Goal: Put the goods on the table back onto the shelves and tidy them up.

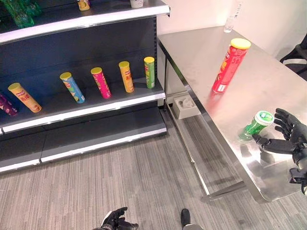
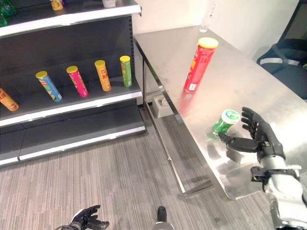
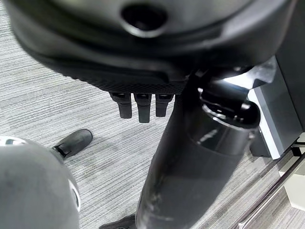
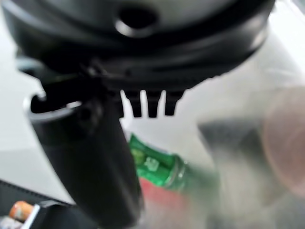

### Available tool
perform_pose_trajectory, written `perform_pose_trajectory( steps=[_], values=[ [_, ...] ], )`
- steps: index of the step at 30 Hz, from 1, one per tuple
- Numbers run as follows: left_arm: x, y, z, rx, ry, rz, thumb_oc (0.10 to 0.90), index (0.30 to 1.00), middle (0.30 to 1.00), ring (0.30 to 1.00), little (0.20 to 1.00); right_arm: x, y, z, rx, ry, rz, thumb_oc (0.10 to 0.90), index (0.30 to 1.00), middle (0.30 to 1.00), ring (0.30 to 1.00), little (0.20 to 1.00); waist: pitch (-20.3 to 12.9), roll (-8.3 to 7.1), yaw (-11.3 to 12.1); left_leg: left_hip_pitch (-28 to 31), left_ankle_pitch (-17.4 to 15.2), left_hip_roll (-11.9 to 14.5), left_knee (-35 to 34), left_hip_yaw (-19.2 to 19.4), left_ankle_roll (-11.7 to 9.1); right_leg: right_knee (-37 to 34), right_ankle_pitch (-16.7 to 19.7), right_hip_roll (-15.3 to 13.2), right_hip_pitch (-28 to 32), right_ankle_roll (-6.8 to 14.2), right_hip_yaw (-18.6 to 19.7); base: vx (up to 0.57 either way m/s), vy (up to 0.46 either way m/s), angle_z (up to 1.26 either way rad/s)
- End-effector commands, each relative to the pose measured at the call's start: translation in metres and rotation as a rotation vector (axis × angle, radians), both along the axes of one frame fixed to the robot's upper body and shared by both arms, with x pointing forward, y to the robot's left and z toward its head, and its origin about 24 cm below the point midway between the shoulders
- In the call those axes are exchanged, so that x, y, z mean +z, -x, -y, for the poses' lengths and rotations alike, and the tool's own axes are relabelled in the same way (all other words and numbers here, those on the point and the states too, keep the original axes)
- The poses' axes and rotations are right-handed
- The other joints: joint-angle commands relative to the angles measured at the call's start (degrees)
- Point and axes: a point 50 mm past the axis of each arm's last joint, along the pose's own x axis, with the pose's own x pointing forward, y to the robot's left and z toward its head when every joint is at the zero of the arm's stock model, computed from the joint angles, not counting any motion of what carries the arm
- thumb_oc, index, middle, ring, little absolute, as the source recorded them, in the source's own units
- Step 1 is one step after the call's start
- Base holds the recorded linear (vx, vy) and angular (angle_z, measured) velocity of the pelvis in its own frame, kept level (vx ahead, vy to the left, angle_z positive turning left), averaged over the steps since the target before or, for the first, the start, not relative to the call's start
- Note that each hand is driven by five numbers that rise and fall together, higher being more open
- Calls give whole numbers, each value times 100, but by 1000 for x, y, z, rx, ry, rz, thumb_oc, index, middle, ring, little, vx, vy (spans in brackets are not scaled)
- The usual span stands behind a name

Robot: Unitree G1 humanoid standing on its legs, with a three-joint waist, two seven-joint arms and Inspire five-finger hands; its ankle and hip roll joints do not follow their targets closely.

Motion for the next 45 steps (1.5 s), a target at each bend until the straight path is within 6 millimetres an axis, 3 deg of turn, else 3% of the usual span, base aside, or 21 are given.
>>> perform_pose_trajectory(
  steps=[1, 15, 26, 27, 28, 29, 30, 41, 44, 45],
  values=[
    [11, -25, -16, -33, -53, 80, 800, 900, 900, 900, 900, 58, -10, 4, -43, 98, 279, 800, 900, 900, 900, 900, -70, -336, 42, 59, -74, 150, 61, 329, -224, 78, -725, -95, 487, 388, -79, 0, 0, 0],
    [9, -18, -18, -40, -71, 58, 800, 900, 900, 900, 900, 46, -25, -2, -97, 67, 289, 800, 900, 900, 900, 900, -78, -305, 204, 65, -60, 186, 61, 227, -242, 76, -800, -63, 588, 346, -209, 11, -16, 2],
    [9, -16, -20, -46, -84, 51, 800, 900, 900, 900, 900, 53, -38, -2, -128, 76, 311, 800, 900, 900, 900, 900, -83, -304, 313, 89, -51, 198, 61, 141, -257, 76, -856, -31, 656, 311, -262, 8, -10, 4],
    [9, -15, -20, -51, -85, 48, 800, 900, 900, 900, 900, 53, -41, -3, -129, 91, 301, 665, 698, 698, 698, 698, -86, -314, 351, 88, -47, 207, 61, 115, -264, 76, -872, -17, 671, 303, -287, 13, -28, 4],
    [9, -15, -20, -51, -85, 48, 800, 900, 900, 900, 900, 53, -41, -3, -129, 91, 301, 598, 596, 596, 596, 596, -86, -313, 348, 88, -47, 207, 61, 114, -264, 76, -873, -17, 672, 303, -288, 17, -36, 4],
    [9, -15, -20, -56, -86, 48, 800, 900, 900, 900, 900, 54, -43, -2, -134, 112, 283, 598, 596, 596, 596, 596, -78, -322, 370, 84, -41, 210, 61, 110, -271, 76, -870, -16, 677, 304, -302, 0, 0, 0],
    [9, -16, -20, -56, -86, 49, 800, 900, 900, 900, 900, 54, -44, -2, -132, 116, 279, 400, 300, 300, 300, 300, -73, -320, 365, 83, -38, 211, 61, 111, -272, 76, -870, -15, 677, 303, -303, 0, 0, 0],
    [7, -11, -23, -47, -100, 31, 800, 900, 900, 900, 900, 48, -36, 3, -127, 172, 202, 400, 300, 300, 300, 300, -57, -351, 338, 78, -40, 227, 61, 87, -283, 76, -906, 21, 695, 285, -336, 1, -2, 0],
    [8, -13, -24, -47, -104, 38, 800, 900, 900, 900, 900, 54, -32, 4, -145, 176, 244, 400, 300, 300, 300, 300, -63, -341, 315, 96, -52, 233, 61, 90, -285, 76, -920, 19, 715, 284, -336, 0, 0, 0],
    [9, -15, -25, -43, -107, 47, 800, 900, 900, 900, 900, 64, -31, 1, -136, 168, 307, 400, 300, 300, 300, 300, -74, -334, 293, 113, -57, 232, 61, 97, -282, 76, -928, 26, 735, 282, -341, 0, 0, 0]
  ],
)
